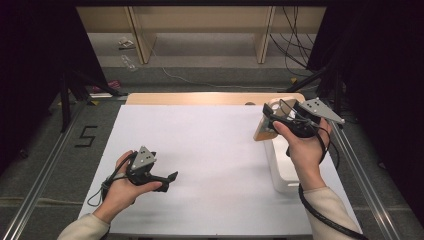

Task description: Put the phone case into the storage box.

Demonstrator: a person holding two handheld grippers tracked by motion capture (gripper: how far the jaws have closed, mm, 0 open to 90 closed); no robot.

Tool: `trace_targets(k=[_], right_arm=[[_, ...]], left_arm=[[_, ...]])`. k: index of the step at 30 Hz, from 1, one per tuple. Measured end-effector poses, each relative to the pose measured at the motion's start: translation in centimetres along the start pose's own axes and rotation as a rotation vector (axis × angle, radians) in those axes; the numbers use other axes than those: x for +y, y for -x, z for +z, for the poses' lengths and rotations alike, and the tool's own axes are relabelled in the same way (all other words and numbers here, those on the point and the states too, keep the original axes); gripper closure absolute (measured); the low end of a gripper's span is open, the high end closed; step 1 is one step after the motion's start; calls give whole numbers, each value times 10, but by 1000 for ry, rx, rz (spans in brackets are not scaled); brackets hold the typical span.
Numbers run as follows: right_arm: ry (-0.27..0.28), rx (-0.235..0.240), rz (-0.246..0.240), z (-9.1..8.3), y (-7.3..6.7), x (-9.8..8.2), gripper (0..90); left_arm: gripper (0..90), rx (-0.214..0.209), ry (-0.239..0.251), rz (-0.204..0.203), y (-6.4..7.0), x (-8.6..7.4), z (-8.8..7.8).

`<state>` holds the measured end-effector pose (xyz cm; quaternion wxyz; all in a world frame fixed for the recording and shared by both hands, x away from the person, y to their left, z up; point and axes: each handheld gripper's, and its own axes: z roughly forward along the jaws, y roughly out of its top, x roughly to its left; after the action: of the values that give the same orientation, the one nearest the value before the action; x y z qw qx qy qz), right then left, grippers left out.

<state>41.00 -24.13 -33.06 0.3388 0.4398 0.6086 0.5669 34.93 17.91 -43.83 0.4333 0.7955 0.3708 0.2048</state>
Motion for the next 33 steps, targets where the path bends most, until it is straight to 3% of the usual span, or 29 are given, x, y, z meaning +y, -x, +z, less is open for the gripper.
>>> trace_targets(k=[33], right_arm=[[12,-39,8,-4,12,3,120]], left_arm=[[1,2,2,-1,-1,0,0]])
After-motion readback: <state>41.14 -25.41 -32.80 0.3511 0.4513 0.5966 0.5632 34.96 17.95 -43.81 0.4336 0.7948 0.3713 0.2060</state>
